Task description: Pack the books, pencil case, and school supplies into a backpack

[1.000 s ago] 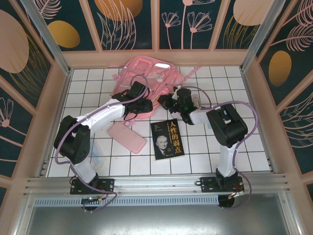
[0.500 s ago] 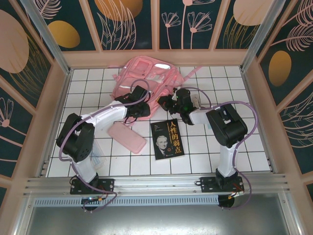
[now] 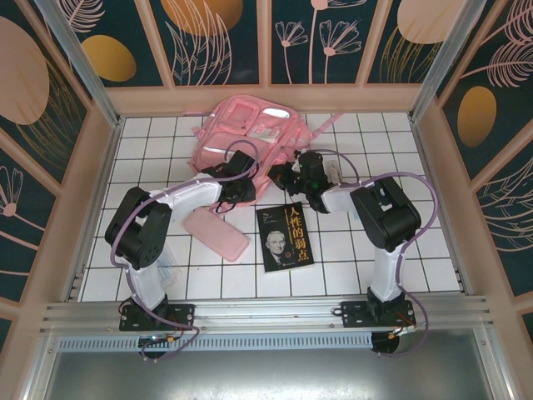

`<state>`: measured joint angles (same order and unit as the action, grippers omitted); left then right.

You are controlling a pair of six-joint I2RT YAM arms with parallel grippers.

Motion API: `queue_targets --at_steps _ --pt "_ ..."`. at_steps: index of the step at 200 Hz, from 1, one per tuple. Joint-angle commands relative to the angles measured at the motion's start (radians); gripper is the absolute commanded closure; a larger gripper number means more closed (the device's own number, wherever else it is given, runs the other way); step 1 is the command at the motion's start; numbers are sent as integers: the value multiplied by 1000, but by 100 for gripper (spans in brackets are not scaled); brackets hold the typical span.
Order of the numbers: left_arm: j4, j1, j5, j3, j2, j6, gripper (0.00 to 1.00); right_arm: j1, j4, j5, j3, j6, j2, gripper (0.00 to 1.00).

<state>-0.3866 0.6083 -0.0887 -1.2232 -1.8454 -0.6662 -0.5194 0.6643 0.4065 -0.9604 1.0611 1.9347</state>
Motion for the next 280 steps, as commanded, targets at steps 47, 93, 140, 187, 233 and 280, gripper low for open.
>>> queue_targets --at_steps 47,93,140,187,233,280 --pt "-140 -10 -100 28 16 28 90 19 127 -29 -24 -6 -49 100" --pt "-100 -65 -114 42 68 59 100 41 114 -37 3 -26 -79 100" --pt "-24 -82 -46 67 126 56 100 56 112 -35 13 -29 -83 100" --pt "189 -77 219 145 169 -68 56 47 174 35 -14 69 -49 100" --pt "109 -73 93 133 138 -42 54 59 2 36 12 -14 -90 61" --pt "134 -74 28 168 152 -50 50 84 -310 -68 -41 -235 -196 41"
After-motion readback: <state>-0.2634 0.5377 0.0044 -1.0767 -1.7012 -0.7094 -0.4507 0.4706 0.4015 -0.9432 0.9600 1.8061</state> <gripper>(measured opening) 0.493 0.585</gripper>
